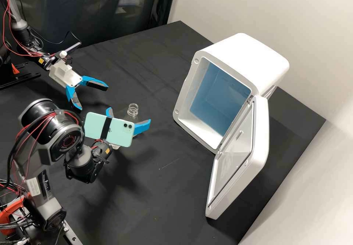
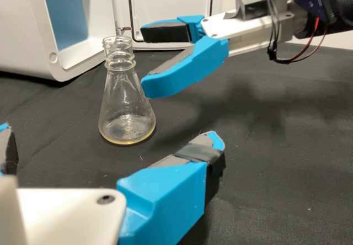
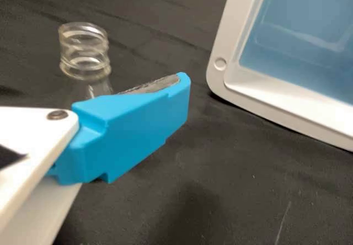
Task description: Place the flask in the incubator
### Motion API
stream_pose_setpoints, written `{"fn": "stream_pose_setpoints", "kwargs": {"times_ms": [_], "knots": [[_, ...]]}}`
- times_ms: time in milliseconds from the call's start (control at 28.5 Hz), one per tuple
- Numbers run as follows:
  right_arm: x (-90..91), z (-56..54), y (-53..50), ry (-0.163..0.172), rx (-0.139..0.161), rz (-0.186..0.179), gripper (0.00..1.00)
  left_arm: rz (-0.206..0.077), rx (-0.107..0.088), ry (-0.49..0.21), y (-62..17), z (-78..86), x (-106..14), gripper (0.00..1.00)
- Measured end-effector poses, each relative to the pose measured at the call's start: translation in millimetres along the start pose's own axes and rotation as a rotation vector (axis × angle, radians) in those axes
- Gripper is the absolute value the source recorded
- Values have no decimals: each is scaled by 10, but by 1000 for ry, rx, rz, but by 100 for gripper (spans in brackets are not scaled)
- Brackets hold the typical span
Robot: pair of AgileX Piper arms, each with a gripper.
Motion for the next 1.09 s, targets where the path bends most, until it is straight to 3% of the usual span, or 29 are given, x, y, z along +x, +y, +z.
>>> {"fn": "stream_pose_setpoints", "kwargs": {"times_ms": [176,351,562,667,737,1089], "knots": [[99,29,-25,-17,14,-7,100,-4,5,-7,-3,2,-2,100],[198,37,-35,-8,31,-17,100,-3,5,-6,-2,2,-2,100],[306,53,-1,67,179,-70,100,-3,5,-6,-2,2,-2,100],[336,57,8,80,216,-81,100,-3,5,-6,-2,2,-2,100],[355,65,19,80,228,-81,100,-3,5,-6,-2,2,-2,100],[458,139,29,68,234,-84,100,-3,5,-6,-2,2,-2,100]]}}
